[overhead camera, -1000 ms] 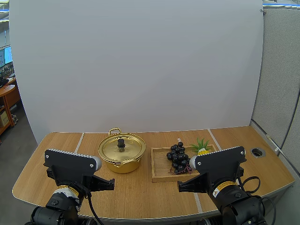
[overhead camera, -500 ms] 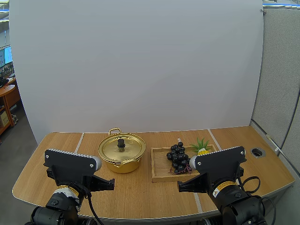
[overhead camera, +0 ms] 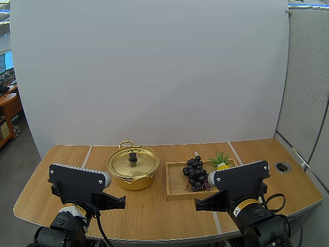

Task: Open the pot, put the grape inside, and close it

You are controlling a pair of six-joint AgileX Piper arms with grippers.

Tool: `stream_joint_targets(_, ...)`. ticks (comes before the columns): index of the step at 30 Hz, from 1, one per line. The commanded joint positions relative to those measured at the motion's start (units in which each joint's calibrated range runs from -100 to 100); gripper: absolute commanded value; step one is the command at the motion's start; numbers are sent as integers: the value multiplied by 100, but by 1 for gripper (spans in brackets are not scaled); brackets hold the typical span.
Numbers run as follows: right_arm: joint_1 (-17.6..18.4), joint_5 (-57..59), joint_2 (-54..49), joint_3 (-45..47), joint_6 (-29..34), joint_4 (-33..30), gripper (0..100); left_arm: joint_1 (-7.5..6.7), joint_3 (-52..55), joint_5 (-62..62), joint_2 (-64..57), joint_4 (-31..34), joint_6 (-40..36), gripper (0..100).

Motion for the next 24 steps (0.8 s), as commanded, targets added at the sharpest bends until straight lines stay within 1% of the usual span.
stream_joint_targets(1, -21, -14, -27, 0, 57, 8, 0, 3, 12, -188, -19, 50, -19, 0)
stream_joint_targets(22, -21, -14, -27, 0, 57, 8, 0, 3, 12, -188, -19, 50, -19, 0)
stream_joint_targets(24, -21, -48, -27, 0, 87, 133, 0, 3, 12, -188, -19, 50, -19, 0)
